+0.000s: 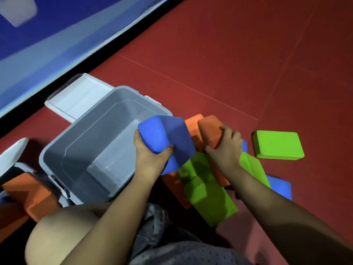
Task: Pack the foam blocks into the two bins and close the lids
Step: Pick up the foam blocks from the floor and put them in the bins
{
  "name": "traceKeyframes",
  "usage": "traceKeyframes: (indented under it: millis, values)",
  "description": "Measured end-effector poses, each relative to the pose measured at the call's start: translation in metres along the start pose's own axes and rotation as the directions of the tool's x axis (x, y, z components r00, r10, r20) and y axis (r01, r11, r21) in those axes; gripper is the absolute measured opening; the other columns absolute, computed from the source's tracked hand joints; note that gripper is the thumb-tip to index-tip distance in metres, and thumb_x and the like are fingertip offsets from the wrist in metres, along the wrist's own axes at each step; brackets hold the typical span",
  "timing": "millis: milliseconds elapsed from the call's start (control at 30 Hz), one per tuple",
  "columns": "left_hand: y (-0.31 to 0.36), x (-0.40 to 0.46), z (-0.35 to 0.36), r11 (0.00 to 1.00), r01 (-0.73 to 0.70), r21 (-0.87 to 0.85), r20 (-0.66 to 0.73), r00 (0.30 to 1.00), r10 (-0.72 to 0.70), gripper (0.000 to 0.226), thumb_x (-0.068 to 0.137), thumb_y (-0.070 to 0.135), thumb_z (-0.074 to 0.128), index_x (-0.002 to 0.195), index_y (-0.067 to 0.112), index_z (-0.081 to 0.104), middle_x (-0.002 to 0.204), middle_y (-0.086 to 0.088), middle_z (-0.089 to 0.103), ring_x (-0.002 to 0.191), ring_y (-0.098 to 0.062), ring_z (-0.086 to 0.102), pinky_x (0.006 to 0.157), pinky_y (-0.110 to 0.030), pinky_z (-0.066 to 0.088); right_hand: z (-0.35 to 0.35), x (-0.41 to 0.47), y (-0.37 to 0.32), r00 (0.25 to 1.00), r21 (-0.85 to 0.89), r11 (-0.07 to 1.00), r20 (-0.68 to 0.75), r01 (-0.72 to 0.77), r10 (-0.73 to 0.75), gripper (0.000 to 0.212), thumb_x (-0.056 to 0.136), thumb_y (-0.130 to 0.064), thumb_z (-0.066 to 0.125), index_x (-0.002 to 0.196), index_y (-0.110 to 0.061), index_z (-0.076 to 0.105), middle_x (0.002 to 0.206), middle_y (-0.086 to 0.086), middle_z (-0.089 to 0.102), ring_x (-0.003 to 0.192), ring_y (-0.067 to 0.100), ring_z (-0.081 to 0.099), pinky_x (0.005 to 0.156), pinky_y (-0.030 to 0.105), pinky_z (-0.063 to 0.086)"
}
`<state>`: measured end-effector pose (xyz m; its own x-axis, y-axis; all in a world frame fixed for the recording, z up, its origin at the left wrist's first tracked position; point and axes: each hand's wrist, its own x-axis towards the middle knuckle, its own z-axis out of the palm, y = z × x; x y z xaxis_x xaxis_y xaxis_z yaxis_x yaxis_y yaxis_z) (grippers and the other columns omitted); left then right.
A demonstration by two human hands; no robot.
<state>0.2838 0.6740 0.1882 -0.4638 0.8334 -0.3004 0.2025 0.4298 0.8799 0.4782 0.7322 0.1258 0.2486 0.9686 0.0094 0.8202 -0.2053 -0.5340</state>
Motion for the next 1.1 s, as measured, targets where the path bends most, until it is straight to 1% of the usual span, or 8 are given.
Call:
traceKeyframes:
  millis: [100,233,467,667,800,900,967,1100]
  values:
    - [0.011,-0.001,-0.020,0.998,-0.061,-0.009,-0.062,0.996,0.060,0.105,0.075,0.022,0.078,0.152,0.026,0.006,0.150,0.001,0.035,0.132,-0.017,0.042,0.104,-0.022,0.032,-0.011,0.001,-0.040,0.988,0.129,0.980,-0.021,0.155,-0.153,0.072,0.064,-0.030,0.075,0.130,-0.017,0.048,0.125,0.012,0.047,0.114,0.034,0.046,0.095,0.042,0.040]
    - [0.032,-0.001,-0.058,0.989,-0.141,-0.042,-0.158,0.978,0.132,0.108,0.075,0.026,0.078,0.150,0.035,0.001,0.151,0.005,0.031,0.131,-0.017,0.043,0.109,-0.042,0.038,-0.020,-0.001,-0.100,0.936,0.239,0.905,-0.078,0.351,-0.343,0.070,0.060,-0.022,0.076,0.126,-0.017,0.052,0.123,0.008,0.050,0.112,0.029,0.049,0.096,0.039,0.040]
    - [0.040,0.013,-0.123,0.972,-0.208,-0.108,-0.406,0.902,0.147,0.106,0.075,0.025,0.078,0.150,0.033,0.005,0.152,0.007,0.029,0.131,-0.015,0.040,0.098,-0.029,0.036,-0.007,-0.006,-0.198,0.763,0.276,0.739,0.031,0.615,-0.646,0.070,0.067,-0.019,0.076,0.132,-0.021,0.048,0.140,0.005,0.039,0.128,0.027,0.041,0.106,0.041,0.036]
    - [-0.003,0.040,-0.144,0.992,-0.010,-0.129,-0.529,0.847,-0.061,0.105,0.075,0.024,0.077,0.152,0.025,0.006,0.153,-0.004,0.027,0.135,-0.026,0.036,0.094,-0.029,0.032,0.060,-0.018,-0.234,0.555,0.257,0.604,0.239,0.755,-0.796,0.073,0.073,-0.015,0.077,0.137,-0.020,0.045,0.147,0.004,0.034,0.133,0.027,0.035,0.112,0.042,0.028]
    - [-0.032,0.058,-0.141,0.978,0.115,-0.175,-0.529,0.827,-0.192,0.106,0.076,0.025,0.079,0.153,0.023,0.006,0.155,-0.006,0.024,0.138,-0.028,0.032,0.105,-0.036,0.032,0.107,-0.017,-0.230,0.475,0.220,0.599,0.428,0.770,-0.769,0.078,0.078,-0.022,0.074,0.145,-0.022,0.034,0.155,0.003,0.022,0.141,0.026,0.025,0.116,0.037,0.022]
    - [-0.056,0.076,-0.133,0.960,0.141,-0.243,-0.445,0.863,-0.240,0.099,0.081,0.021,0.074,0.153,0.024,0.005,0.153,-0.005,0.026,0.134,-0.025,0.037,0.102,-0.031,0.032,0.124,-0.011,-0.230,0.457,0.223,0.607,0.478,0.763,-0.750,0.081,0.083,-0.028,0.069,0.149,-0.028,0.023,0.159,-0.004,0.012,0.145,0.020,0.016,0.117,0.040,0.020]
    - [-0.069,0.083,-0.124,0.921,0.218,-0.323,-0.326,0.888,-0.324,0.091,0.085,0.021,0.069,0.153,0.024,0.008,0.150,-0.005,0.032,0.125,-0.023,0.043,0.105,-0.038,0.037,0.127,-0.011,-0.225,0.481,0.259,0.640,0.477,0.723,-0.736,0.082,0.084,-0.030,0.067,0.150,-0.029,0.018,0.160,-0.003,0.010,0.145,0.020,0.018,0.118,0.038,0.020]
    - [-0.068,0.090,-0.086,0.878,0.301,-0.372,-0.109,0.925,-0.364,0.067,0.092,0.022,0.059,0.148,0.025,0.023,0.147,-0.011,0.038,0.116,-0.021,0.046,0.101,-0.043,0.042,0.113,-0.004,-0.166,0.661,0.306,0.763,0.381,0.570,-0.646,0.076,0.079,-0.025,0.069,0.146,-0.021,0.034,0.154,0.013,0.026,0.136,0.032,0.037,0.112,0.040,0.033]
